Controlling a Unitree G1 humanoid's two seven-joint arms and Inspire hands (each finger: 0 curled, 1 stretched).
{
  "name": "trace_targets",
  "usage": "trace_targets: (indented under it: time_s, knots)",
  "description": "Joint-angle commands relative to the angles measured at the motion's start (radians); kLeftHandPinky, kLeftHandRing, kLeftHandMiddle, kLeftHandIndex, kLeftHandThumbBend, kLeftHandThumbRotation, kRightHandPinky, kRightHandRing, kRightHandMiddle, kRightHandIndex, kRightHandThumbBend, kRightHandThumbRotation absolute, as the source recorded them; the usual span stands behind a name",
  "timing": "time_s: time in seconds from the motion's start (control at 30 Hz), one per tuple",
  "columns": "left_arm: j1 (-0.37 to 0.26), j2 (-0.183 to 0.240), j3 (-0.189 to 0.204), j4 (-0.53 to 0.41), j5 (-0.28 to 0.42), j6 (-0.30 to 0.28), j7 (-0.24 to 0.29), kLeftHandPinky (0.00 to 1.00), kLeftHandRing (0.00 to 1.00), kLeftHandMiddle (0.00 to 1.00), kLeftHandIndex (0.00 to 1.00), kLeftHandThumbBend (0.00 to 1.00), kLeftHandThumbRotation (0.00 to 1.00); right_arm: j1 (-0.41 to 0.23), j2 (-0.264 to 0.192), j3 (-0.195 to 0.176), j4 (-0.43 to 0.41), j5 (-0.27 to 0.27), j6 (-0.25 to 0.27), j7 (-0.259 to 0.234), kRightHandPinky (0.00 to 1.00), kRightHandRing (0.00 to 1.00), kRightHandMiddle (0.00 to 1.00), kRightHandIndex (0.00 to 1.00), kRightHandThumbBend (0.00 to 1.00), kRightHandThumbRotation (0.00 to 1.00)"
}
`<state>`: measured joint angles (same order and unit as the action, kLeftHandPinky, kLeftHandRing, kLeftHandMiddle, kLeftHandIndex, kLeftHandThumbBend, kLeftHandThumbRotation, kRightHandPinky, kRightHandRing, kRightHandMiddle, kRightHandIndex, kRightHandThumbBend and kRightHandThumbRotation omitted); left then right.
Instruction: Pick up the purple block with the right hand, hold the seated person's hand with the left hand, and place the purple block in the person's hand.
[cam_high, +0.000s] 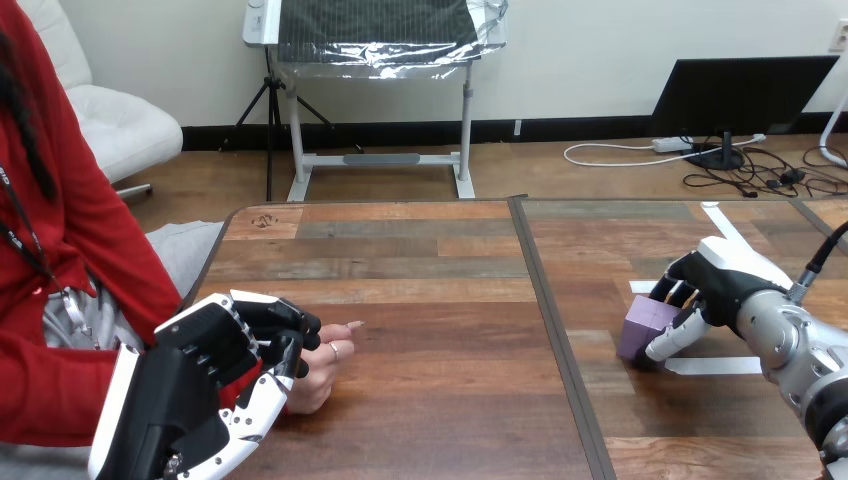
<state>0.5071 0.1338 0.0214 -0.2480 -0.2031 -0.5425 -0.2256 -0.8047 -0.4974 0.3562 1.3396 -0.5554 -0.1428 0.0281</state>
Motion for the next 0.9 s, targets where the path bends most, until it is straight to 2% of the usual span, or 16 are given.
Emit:
trace_targets:
  time_s: [0.0,0.17,0.27,0.4,0.57,0.73,0.87]
  knots:
    - [-0.051,-0.011,0.019,-0.015,-0.004,-0.034,0.003,0.44,0.55,0.56,0.49,0.26,0.03,-0.034,0.008,0.001,-0.015,0.001,-0.033,-0.008,0.55,0.6,0.61,0.58,0.83,0.0]
    - [-0.051,-0.009,0.018,-0.007,-0.015,-0.043,-0.005,0.43,0.55,0.57,0.49,0.26,0.03,-0.029,0.01,0.006,-0.012,-0.006,-0.038,-0.021,0.48,0.54,0.57,0.56,0.82,0.0]
    - [-0.05,-0.008,0.019,-0.004,-0.019,-0.045,-0.007,0.43,0.55,0.57,0.49,0.27,0.03,-0.029,0.013,0.005,-0.012,-0.006,-0.034,-0.017,0.46,0.53,0.57,0.55,0.81,0.0]
    - [-0.048,-0.008,0.02,0.0,-0.023,-0.047,-0.01,0.43,0.55,0.57,0.49,0.3,0.03,-0.03,0.017,0.005,-0.011,-0.005,-0.027,-0.01,0.4,0.47,0.52,0.53,0.79,0.0]
    - [-0.029,-0.009,0.017,-0.04,-0.034,-0.003,0.002,0.43,0.56,0.57,0.49,0.31,0.03,-0.026,0.017,0.011,-0.011,-0.01,-0.038,-0.007,0.41,0.47,0.52,0.52,0.79,0.0]
    - [-0.029,-0.007,0.019,-0.056,-0.037,0.011,0.007,0.43,0.56,0.58,0.49,0.25,0.01,-0.024,0.018,0.009,-0.01,-0.007,-0.042,-0.004,0.39,0.46,0.51,0.51,0.79,0.0]
    - [-0.035,-0.005,0.028,-0.057,-0.036,0.007,0.008,0.42,0.56,0.58,0.49,0.19,0.01,-0.026,0.017,0.022,-0.009,-0.021,-0.039,-0.005,0.39,0.47,0.52,0.51,0.8,0.0]
